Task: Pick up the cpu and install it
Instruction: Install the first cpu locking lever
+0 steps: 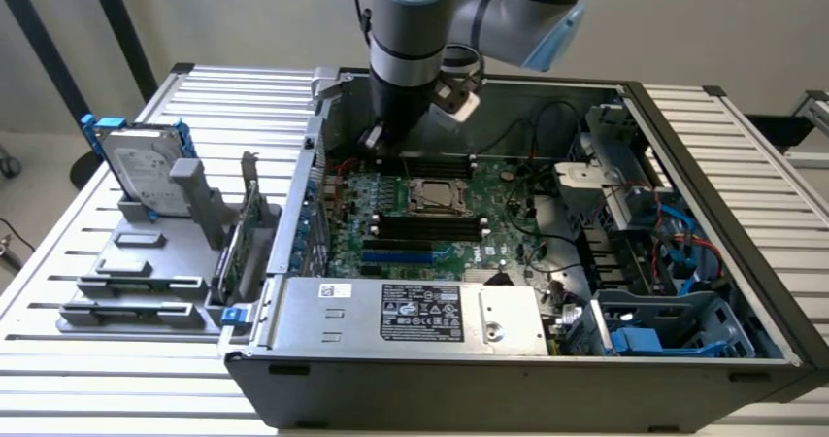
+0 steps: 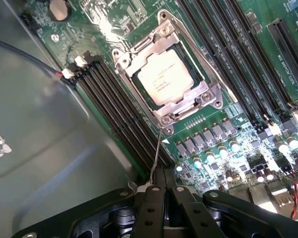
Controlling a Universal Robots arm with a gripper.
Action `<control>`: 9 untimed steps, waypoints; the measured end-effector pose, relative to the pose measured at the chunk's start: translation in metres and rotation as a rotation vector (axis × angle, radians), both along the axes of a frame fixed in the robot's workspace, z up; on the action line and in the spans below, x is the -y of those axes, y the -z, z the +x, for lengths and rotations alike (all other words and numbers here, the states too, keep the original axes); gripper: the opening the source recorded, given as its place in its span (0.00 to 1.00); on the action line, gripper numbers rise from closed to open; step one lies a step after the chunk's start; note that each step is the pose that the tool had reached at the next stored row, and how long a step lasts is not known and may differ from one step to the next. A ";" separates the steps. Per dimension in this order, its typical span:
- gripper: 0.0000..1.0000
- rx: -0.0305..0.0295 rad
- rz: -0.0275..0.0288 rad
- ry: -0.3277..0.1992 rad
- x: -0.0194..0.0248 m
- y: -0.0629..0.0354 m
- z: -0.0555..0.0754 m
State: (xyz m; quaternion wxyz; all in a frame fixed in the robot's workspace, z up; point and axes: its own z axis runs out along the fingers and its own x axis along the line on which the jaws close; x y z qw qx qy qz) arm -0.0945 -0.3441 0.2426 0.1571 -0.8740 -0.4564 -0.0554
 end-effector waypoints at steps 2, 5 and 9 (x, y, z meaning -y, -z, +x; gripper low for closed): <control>0.11 0.0137 -0.0038 0.006 0.0000 -0.0005 0.000; 0.11 0.0355 -0.0119 0.016 0.0000 -0.0010 0.000; 0.11 0.0682 -0.0194 0.032 -0.0002 -0.0016 0.000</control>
